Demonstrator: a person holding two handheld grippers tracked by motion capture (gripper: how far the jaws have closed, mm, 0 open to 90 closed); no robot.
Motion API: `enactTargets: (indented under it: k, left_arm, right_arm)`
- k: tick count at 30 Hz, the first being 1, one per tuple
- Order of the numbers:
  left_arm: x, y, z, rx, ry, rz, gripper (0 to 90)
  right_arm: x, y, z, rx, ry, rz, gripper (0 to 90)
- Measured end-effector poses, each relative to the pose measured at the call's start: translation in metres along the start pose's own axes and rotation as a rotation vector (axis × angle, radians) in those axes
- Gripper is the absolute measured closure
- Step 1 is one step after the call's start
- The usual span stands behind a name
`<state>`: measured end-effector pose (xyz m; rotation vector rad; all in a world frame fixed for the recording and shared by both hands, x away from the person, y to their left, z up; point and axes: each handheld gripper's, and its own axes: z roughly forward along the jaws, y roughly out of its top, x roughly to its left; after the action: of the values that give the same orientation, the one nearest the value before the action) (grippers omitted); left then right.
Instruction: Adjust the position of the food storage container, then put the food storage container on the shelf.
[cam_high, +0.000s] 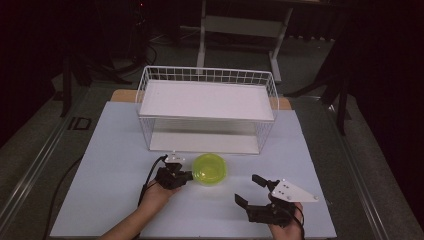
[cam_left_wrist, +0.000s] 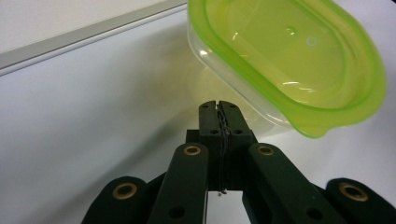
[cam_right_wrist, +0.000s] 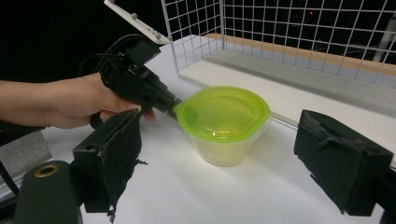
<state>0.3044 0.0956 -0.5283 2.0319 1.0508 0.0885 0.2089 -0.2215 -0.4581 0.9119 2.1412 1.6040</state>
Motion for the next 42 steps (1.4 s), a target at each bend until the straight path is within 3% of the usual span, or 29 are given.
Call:
enactTargets:
  k: [13,22,29,31,32,34,35,37,39,41,42]
  left_arm:
    - [-0.006,0.013,0.017,0.007,-0.020,0.019,89.6]
    - [-0.006,0.015,0.022,0.012,-0.008,0.025,89.3]
    - [0.000,0.010,0.003,-0.009,-0.008,0.023,86.7]
    - [0.003,0.007,-0.008,-0.026,-0.023,0.027,79.9]
    - [0.005,0.005,-0.014,-0.053,-0.065,0.034,75.6]
    - [0.008,-0.002,-0.029,-0.084,-0.083,0.085,66.6]
    - [0.008,-0.002,-0.029,-0.084,-0.083,0.085,58.1]
    - [0.011,-0.010,-0.043,-0.104,-0.094,0.108,56.2]
    - [0.010,-0.015,-0.054,-0.127,-0.112,0.106,46.8]
    - [0.010,-0.015,-0.054,-0.127,-0.112,0.106,41.7]
    - [0.008,-0.019,-0.065,-0.151,-0.148,0.104,41.7]
  right_arm:
    - [-0.002,-0.002,0.001,0.014,0.003,0.008,15.0]
    - [-0.003,-0.003,-0.001,0.011,0.006,0.013,14.9]
    - [-0.004,-0.003,0.000,0.017,0.007,0.012,14.9]
    - [-0.003,-0.003,0.001,0.021,0.003,0.003,14.9]
    - [-0.003,-0.003,0.001,0.028,-0.002,-0.007,15.0]
    - [-0.003,-0.004,0.002,0.031,-0.003,-0.011,15.0]
    - [-0.003,-0.004,0.002,0.031,-0.003,-0.011,15.0]
    - [-0.003,-0.003,0.003,0.033,0.000,-0.011,15.0]
    - [-0.002,-0.003,0.003,0.031,0.001,-0.008,15.0]
    - [-0.002,-0.003,0.003,0.032,0.001,-0.009,15.0]
    - [-0.002,-0.003,0.003,0.032,0.001,-0.009,14.9]
